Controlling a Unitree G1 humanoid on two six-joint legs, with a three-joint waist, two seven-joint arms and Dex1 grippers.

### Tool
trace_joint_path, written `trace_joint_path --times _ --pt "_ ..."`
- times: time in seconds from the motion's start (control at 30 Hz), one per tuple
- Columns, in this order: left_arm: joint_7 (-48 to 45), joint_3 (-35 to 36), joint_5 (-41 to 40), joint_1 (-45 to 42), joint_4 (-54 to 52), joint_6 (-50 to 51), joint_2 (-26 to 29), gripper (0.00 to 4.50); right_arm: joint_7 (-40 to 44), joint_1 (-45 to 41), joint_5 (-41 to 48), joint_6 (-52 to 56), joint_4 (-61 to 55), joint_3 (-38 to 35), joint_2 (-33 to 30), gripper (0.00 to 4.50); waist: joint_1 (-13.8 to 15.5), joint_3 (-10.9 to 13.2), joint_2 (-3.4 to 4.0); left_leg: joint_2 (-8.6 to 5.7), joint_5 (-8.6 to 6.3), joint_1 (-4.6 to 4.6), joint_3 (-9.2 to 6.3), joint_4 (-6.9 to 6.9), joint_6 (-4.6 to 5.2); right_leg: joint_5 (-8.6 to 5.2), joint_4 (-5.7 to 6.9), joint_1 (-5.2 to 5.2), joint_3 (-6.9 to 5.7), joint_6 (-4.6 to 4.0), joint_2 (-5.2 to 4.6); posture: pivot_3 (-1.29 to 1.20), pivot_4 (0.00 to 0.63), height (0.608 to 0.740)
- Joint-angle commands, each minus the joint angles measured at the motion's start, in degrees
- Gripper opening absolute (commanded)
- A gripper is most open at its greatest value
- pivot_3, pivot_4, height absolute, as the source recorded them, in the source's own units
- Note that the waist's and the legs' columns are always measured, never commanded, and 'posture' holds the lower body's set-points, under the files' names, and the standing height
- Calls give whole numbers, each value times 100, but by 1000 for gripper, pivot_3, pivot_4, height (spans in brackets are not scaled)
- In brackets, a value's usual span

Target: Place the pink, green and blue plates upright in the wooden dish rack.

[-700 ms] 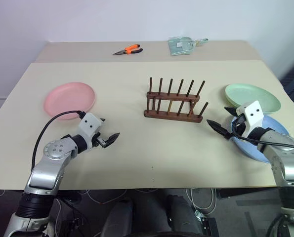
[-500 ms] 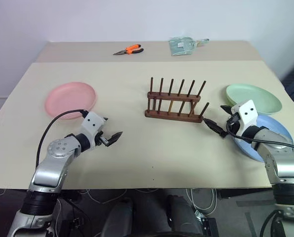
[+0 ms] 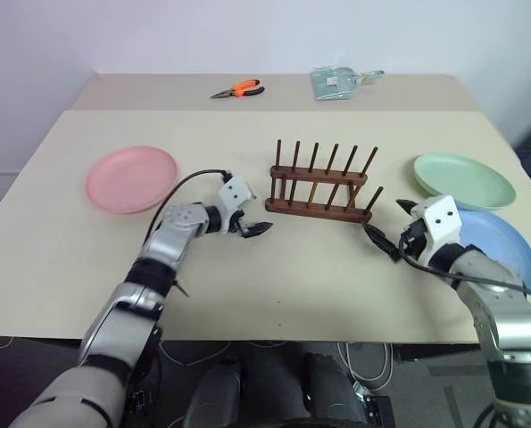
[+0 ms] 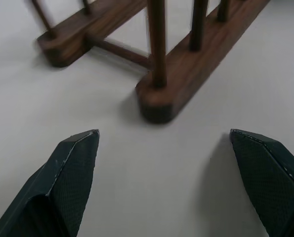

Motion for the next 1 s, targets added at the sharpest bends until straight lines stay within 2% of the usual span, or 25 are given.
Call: trace_joint_path --times 0.03,0.13,0.27,0.33,0.5,0.63,0.8,0.87,1.0 --pt "-229 -32 207 -482 1197 -577 -316 4325 -386 485 -37 214 -1004 -116 208 4481 12 -2 -3 0 0 0 0 0 0 -4 -1 1 -1 7 -1 0 150 740" --pt "-232 2 344 -815 1833 -864 -531 3447 -597 848 -43 415 -1520 -123 355 4500 8 -4 -7 -3 -1 0 -1 4 2 -14 -4 8 -1 24 -2 0 150 740" --pt "-364 204 284 -936 2118 -1047 -667 1426 -748 1113 -128 551 -1866 -6 447 4500 -5 -6 -9 -2 -2 3 -2 7 3 -15 -3 11 -3 28 -2 0 150 740" --pt "-474 243 291 -896 2094 -1117 -703 729 -723 1122 -143 565 -1822 -35 405 4500 -15 -6 -10 0 -2 4 -2 7 3 -15 0 10 -4 28 -2 0 150 740" --pt "-955 214 237 -386 1258 -1303 -498 736 -410 1130 -163 485 -1543 -248 57 4500 -17 -6 -9 -1 -2 4 -2 3 3 -13 1 8 -4 23 -2 0 150 740" --pt "-1748 45 -55 563 -778 -811 -78 736 -99 1211 -83 382 -1228 -556 -221 4500 -38 -7 -7 2 -2 6 -2 -4 4 -4 2 5 -1 6 -2 0 150 740" --pt "-2154 -108 -209 1429 -2484 -42 452 736 128 1310 -146 122 -667 -977 -427 4500 -24 -7 -6 3 -2 5 -4 0 4 -4 7 6 0 4 -1 0 150 740" --pt "-2054 -120 -132 1573 -2701 180 587 1817 202 1355 -173 -25 -465 -1089 -493 4500 -15 -6 -7 4 -2 5 -3 0 4 -5 6 6 1 3 -1 0 150 740" --pt "-1646 -56 70 1728 -2834 340 812 3692 383 1479 -200 -179 -327 -1122 -562 4500 -5 -7 -6 4 -2 7 -4 2 4 -10 9 7 1 10 -1 0 150 740"
